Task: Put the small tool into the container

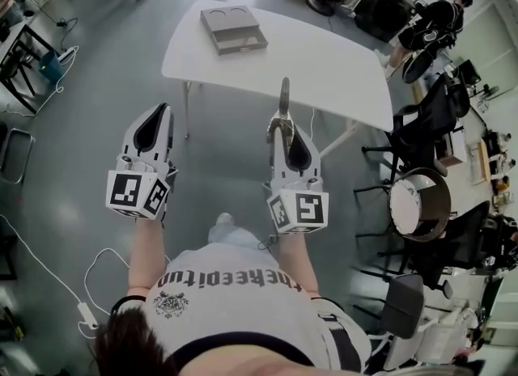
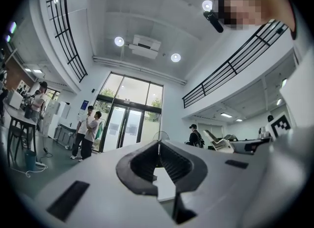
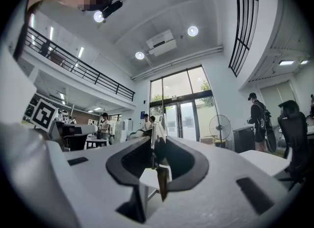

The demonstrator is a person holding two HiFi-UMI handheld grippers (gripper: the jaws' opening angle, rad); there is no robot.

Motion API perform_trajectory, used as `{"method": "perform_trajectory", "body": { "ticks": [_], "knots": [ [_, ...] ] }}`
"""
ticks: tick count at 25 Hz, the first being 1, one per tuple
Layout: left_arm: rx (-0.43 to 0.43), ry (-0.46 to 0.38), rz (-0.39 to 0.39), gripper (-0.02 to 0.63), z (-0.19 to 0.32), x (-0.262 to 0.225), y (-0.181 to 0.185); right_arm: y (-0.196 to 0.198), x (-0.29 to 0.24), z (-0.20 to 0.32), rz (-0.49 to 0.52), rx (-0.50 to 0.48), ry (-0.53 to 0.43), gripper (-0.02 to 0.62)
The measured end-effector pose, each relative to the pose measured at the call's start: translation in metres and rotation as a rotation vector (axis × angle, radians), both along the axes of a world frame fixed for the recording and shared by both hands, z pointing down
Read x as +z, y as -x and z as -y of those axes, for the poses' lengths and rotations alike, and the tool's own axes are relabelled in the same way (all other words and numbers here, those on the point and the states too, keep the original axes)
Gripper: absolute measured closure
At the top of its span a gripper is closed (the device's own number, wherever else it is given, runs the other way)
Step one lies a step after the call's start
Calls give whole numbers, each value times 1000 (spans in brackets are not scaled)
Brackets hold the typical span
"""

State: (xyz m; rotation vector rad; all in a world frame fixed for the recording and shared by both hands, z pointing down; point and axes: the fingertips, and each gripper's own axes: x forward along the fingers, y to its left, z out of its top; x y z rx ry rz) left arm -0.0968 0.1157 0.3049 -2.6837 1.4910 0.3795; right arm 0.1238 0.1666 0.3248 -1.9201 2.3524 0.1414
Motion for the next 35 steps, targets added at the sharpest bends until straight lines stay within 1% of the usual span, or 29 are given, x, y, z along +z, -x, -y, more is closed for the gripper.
{"method": "perform_trajectory", "body": {
  "ticks": [5,10,13,18,20,24,26,29,35],
  "knots": [
    [-3,-2,-8,592,44,-10,-34,-22,2,41,5,-34,1,503],
    [1,7,-3,592,68,-10,-58,-36,11,69,19,-57,8,503],
    [-9,-10,-11,592,88,-2,-56,-41,19,87,32,-60,27,503],
    [0,27,-17,592,133,8,-55,-43,26,128,28,-40,43,503],
    [17,18,-21,592,157,10,-57,-44,26,150,24,-26,40,503],
    [42,39,6,592,211,8,-58,-43,26,202,24,10,32,503],
    [56,30,4,592,241,6,-54,-40,23,231,22,27,25,503],
    [74,-9,-9,592,286,3,-44,-34,16,272,23,44,13,503],
    [88,2,1,592,358,-3,-27,-18,15,339,32,69,10,503]
  ]
}}
